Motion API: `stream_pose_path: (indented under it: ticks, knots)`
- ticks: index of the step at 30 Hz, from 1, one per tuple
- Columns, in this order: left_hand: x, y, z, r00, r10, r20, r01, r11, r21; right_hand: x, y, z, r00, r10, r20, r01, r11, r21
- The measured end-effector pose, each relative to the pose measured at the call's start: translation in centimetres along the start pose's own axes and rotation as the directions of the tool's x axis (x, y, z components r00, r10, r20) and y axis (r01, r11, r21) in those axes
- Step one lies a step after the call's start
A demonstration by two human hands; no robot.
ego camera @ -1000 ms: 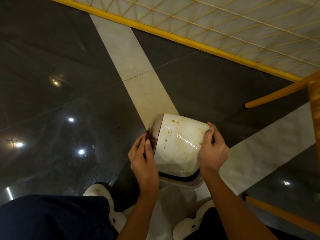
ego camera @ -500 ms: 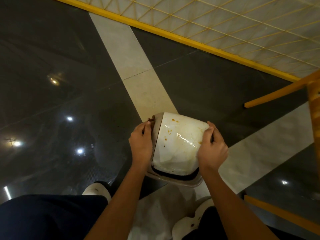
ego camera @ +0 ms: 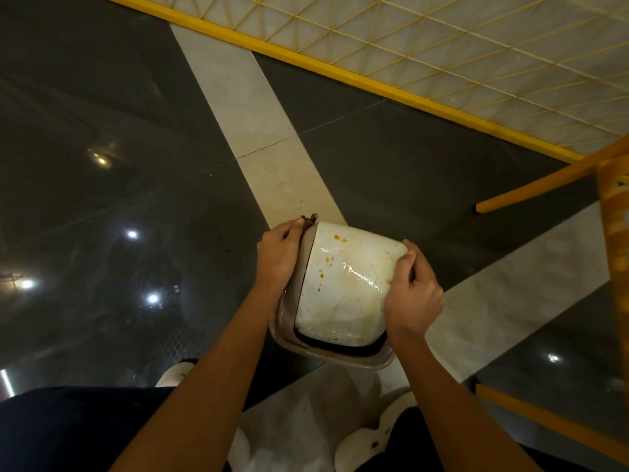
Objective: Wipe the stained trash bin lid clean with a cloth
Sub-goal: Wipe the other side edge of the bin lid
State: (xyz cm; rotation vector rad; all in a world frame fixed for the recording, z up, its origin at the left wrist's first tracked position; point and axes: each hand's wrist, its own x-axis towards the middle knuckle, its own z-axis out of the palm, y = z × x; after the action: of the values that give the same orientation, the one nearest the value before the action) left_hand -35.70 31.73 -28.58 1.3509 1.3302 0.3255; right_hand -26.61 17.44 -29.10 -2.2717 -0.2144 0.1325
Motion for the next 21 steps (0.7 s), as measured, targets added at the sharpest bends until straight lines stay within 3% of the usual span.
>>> stream_pose_path:
  ticks: [6,10,16,21]
  knots:
    - [1.4,0.0,-0.4,0.993,-0.019,0.112,0.025,0.998,-0.055,0.1,0.3,0.1,1.000,0.009,-0.003,-0.009,1.000,0.014]
    - [0.2,-0.7,-0.8,0.993,0.054,0.106,-0.030,0.976,-0.215,0.0,0.1,0.0,1.000,0.005,-0.010,-0.005,1.000,0.012]
    - [1.5,0.7,-0.7,0.989,-0.040,0.141,0.056,0.992,-0.109,0.0,0.2,0.1,1.000,0.009,-0.010,-0.009,1.000,0.022]
    - [-1.0,-0.4,-1.3,0.996,0.050,0.076,-0.032,0.973,-0.230,0.0,0.3,0.0,1.000,-0.002,-0.010,0.002,1.000,0.013]
